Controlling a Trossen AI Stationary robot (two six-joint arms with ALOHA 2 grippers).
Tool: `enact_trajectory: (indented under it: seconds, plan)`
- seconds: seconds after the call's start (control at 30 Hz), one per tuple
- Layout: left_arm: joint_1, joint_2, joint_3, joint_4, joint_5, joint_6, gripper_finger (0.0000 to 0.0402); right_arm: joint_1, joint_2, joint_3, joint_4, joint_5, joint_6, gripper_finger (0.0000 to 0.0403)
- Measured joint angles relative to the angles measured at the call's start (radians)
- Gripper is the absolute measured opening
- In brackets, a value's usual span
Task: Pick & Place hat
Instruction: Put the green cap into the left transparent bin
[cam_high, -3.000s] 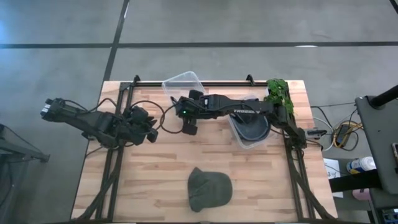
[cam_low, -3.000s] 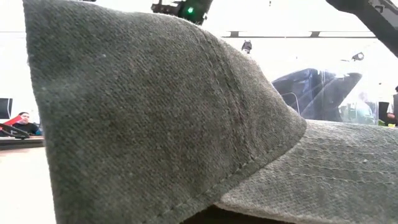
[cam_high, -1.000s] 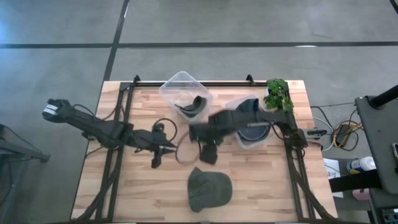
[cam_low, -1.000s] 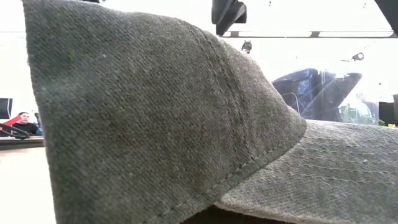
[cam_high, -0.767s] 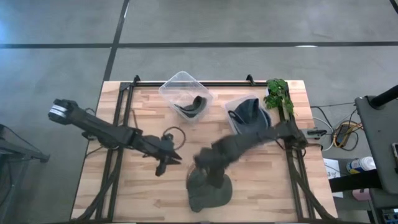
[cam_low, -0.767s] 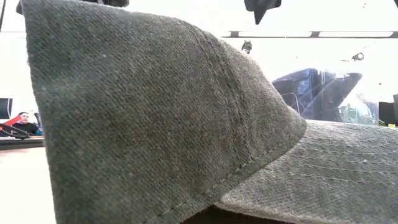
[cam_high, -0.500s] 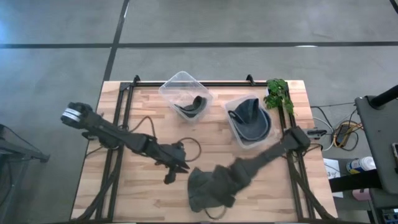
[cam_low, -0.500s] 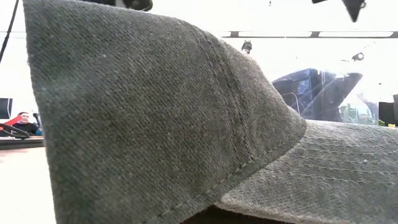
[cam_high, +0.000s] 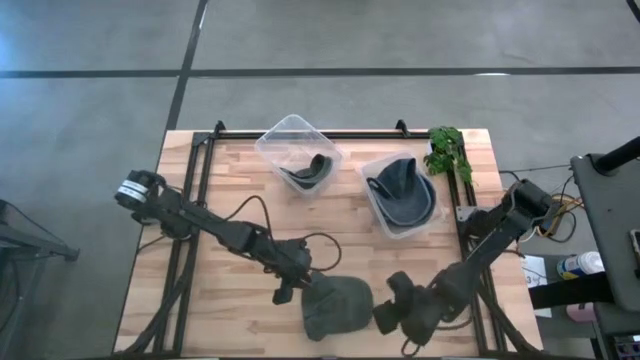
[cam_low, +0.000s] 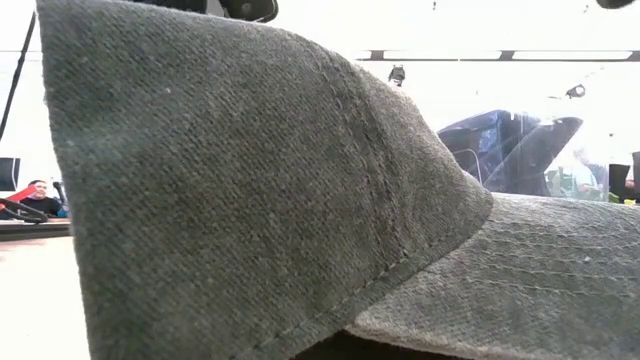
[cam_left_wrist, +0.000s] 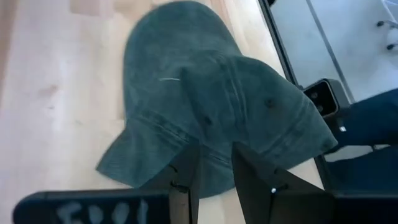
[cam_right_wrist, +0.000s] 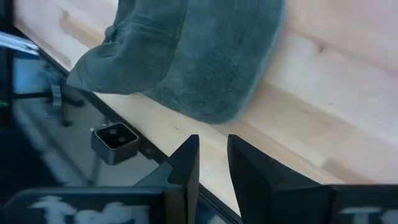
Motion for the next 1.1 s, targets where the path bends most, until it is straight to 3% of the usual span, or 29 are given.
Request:
enact_trajectory:
  seconds: [0.13,0.23,0.4,0.6,0.9,1.1]
  plan:
    - [-0.002,0.029,0.000,0.008,0.039,-0.019,0.0083,-0.003,-0.005,-0.165,0.250,0.013,0.018,0.0103]
    - [-0.002,0.060,0.000,0.013,0.056,-0.027,0.0083,-0.006,0.006,-0.246,0.339,0.047,0.021,0.0131]
    - [-0.002,0.115,0.002,0.041,0.105,-0.071,0.0083,-0.005,0.005,-0.321,0.401,0.098,0.041,0.0185]
    - [-0.003,0.183,0.006,0.075,0.157,-0.095,0.0083,-0.014,0.035,-0.412,0.729,0.139,-0.030,0.0220]
    - [-0.002,0.279,0.052,0.082,0.172,-0.092,0.0083,-0.077,0.152,-0.404,0.876,0.135,-0.120,0.0211]
    - [0.002,0.278,0.058,0.078,0.142,-0.047,0.0083,-0.116,0.158,-0.371,1.008,0.144,-0.373,0.0145]
